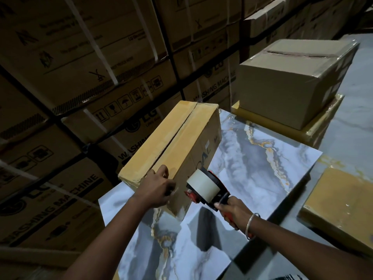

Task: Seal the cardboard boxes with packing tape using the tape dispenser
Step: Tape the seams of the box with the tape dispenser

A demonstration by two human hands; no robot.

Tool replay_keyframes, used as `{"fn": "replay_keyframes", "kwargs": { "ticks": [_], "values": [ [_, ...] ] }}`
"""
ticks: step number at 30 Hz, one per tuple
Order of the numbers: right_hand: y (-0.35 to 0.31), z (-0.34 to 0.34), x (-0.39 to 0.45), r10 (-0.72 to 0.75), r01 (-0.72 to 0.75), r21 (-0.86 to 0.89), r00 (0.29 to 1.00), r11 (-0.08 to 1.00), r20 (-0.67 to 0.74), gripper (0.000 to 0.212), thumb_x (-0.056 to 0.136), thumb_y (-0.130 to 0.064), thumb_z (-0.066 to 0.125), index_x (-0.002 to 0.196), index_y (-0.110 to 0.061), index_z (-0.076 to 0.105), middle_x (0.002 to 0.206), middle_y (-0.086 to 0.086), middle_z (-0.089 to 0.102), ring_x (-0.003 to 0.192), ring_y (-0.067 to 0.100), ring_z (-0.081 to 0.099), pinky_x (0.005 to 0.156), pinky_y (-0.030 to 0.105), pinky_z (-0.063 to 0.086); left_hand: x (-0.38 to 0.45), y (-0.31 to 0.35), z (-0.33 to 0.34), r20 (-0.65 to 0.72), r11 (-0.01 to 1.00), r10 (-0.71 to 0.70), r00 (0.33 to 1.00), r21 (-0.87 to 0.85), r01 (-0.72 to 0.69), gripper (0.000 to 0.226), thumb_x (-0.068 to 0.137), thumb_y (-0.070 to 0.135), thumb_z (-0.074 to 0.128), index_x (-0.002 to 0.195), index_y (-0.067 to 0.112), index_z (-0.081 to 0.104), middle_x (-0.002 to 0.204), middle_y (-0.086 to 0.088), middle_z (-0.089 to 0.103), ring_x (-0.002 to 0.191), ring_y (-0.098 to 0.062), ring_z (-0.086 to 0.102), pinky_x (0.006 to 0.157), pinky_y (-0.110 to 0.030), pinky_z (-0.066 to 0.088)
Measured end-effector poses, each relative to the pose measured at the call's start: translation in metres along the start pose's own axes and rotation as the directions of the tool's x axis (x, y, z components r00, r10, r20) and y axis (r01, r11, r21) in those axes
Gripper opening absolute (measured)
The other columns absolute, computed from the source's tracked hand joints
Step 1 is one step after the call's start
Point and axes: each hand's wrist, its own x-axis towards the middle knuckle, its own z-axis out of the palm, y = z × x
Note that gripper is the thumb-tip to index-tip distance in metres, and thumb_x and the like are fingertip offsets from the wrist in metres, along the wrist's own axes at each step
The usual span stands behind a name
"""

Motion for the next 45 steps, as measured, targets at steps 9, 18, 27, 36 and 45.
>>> {"fn": "replay_keyframes", "kwargs": {
  "ticks": [9, 18, 27, 36, 45],
  "values": [
    [-0.011, 0.001, -0.003, -0.041, 0.041, -0.009, 0.999, 0.999, -0.001, 0.041, 0.070, -0.045, 0.072, 0.065, -0.017, 0.042, 0.055, 0.004, 0.035, 0.044, 0.015, 0.025, 0.047, 0.024, 0.017, 0.015, -0.014, 0.007, 0.023, 0.995, -0.087, 0.996, -0.038, 0.088, 0.056, 0.080, 0.056, 0.060, 0.120, 0.032, 0.029, 0.122, 0.002, 0.036, 0.093, -0.019, 0.038, 0.069, -0.034, 0.040],
    [-0.029, 0.013, -0.008, -0.074, 0.074, -0.021, 0.997, 0.997, 0.007, 0.043, 0.069, -0.048, 0.070, 0.069, -0.015, 0.042, 0.057, 0.003, 0.038, 0.046, 0.017, 0.026, 0.046, 0.025, 0.018, 0.000, -0.004, 0.054, -0.052, 0.956, -0.157, 0.986, -0.261, 0.138, 0.080, 0.099, 0.049, 0.049, 0.160, 0.032, 0.000, 0.167, 0.010, -0.006, 0.154, -0.017, -0.001, 0.120, -0.051, -0.007],
    [-0.058, 0.031, -0.013, -0.144, 0.145, 0.000, 0.984, 0.989, 0.105, 0.043, 0.072, -0.051, 0.069, 0.062, -0.016, 0.046, 0.061, 0.009, 0.037, 0.048, 0.019, 0.027, 0.045, 0.026, 0.018, -0.035, -0.014, 0.068, -0.121, 0.938, -0.077, 0.990, -0.346, 0.031, 0.067, 0.099, 0.048, 0.033, 0.159, 0.036, 0.005, 0.164, 0.017, -0.003, 0.151, -0.007, -0.002, 0.122, -0.044, 0.010],
    [-0.081, 0.068, -0.013, -0.165, 0.161, 0.039, 0.955, 0.986, 0.248, 0.032, 0.078, -0.039, 0.065, 0.087, -0.010, 0.054, 0.060, 0.003, 0.052, 0.044, 0.012, 0.040, 0.039, 0.021, 0.025, -0.117, -0.041, 0.091, -0.244, 0.927, -0.004, 0.970, -0.364, -0.087, 0.059, 0.105, 0.042, 0.036, 0.159, 0.036, 0.014, 0.165, 0.021, 0.007, 0.153, -0.005, 0.002, 0.121, -0.037, 0.006],
    [-0.080, 0.106, 0.004, -0.140, 0.146, -0.002, 0.951, 0.989, 0.274, 0.057, 0.068, -0.055, 0.074, 0.084, -0.005, 0.052, 0.058, 0.009, 0.047, 0.039, 0.018, 0.039, 0.039, 0.021, 0.031, -0.108, 0.022, 0.123, -0.293, 0.318, -0.814, 0.501, -0.947, -0.037, 0.057, 0.105, 0.051, 0.026, 0.157, 0.027, 0.024, 0.166, 0.011, 0.017, 0.153, -0.008, 0.009, 0.123, -0.033, 0.012]
  ]
}}
